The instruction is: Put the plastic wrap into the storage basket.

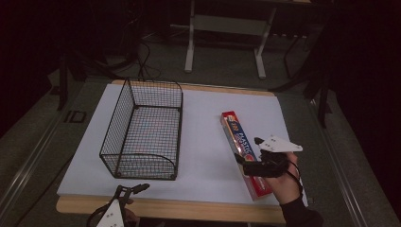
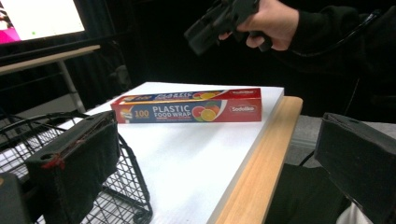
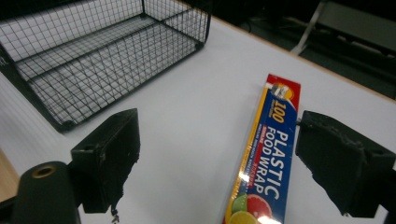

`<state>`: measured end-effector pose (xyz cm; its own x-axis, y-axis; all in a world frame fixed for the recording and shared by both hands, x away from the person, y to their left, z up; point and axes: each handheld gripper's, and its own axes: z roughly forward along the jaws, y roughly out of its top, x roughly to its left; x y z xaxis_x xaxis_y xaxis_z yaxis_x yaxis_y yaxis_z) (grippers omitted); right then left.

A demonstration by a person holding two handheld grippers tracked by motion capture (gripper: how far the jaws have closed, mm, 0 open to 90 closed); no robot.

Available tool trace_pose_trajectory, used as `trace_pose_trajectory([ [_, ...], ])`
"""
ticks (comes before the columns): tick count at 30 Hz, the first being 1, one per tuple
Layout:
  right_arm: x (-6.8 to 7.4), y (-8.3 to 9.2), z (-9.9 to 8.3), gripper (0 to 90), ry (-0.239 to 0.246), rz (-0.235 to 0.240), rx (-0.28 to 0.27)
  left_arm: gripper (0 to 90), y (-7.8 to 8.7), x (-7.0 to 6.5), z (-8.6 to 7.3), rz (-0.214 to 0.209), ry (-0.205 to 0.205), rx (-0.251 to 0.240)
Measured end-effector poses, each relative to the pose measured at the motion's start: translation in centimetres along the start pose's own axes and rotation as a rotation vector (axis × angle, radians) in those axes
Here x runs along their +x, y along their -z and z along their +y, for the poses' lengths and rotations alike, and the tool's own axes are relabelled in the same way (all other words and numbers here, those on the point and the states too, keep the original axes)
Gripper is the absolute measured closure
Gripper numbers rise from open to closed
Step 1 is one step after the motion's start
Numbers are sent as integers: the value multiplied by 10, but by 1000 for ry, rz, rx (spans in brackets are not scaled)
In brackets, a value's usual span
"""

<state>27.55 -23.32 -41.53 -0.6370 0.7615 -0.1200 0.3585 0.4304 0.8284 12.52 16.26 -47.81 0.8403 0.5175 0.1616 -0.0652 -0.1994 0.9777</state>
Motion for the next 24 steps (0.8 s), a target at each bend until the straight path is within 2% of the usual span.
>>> trace_pose_trajectory([
  [2, -5, -10, -1, 148, -38, 21, 15, 7, 0, 0, 0, 2, -3, -2],
  [3, -7, -15, -1, 149, -21, -10, 26, 7, 0, -1, 0, 2, -12, 0],
  [5, -14, -25, -1, 148, -60, 2, 46, 6, 0, -1, 0, 6, -18, 3],
  [6, -16, -30, -1, 149, -38, -43, 55, 6, 0, -1, 1, 1, -15, 2],
  [7, -19, -34, -1, 149, -43, -48, 69, 6, 0, -1, 0, 1, -11, 1],
  [8, -24, -39, -2, 149, -89, -27, 69, 7, 0, 0, 0, 5, -7, 1],
  [10, -26, -50, -4, 150, -48, -82, 115, 6, 0, 0, 0, 6, -3, 1],
  [11, -30, -54, -5, 152, -97, -54, 105, 6, 1, 0, 0, 9, -8, -1],
  [12, -32, -58, -6, 157, -94, -69, 118, 6, 1, 0, 1, 10, -7, -2],
  [13, -33, -63, -7, 157, -58, -101, 147, 6, 1, 0, 0, 5, -3, -2],
  [15, -39, -70, -10, 157, -127, -61, 144, 6, 1, 0, 0, 8, -6, 1],
  [16, -39, -74, -11, 157, -77, -104, 179, 6, 1, 0, 0, 7, -7, 1],
  [17, -41, -78, -12, 157, -80, -108, 197, 6, 1, 0, 0, 9, -11, 2],
  [18, -45, -81, -14, 157, -151, -43, 204, 6, 1, 0, 1, 10, -11, 1],
  [19, -45, -81, -14, 157, -151, -43, 204, 6, 1, 0, 1, 10, -11, 1],
  [20, -45, -84, -15, 158, -126, -90, 221, 6, 1, 0, 0, 9, -8, 0],
  [21, -49, -89, -16, 157, -155, -72, 242, 6, 1, 0, 0, 11, -9, 2],
  [22, -51, -90, -17, 158, -190, -53, 237, 6, 1, 0, 0, 9, -12, 3],
  [23, -50, -93, -18, 161, -127, -126, 271, 6, 1, 0, 0, 7, -12, 3],
  [24, -51, -96, -19, 159, -134, -128, 292, 6, 1, 0, 0, 9, -13, 2],
])
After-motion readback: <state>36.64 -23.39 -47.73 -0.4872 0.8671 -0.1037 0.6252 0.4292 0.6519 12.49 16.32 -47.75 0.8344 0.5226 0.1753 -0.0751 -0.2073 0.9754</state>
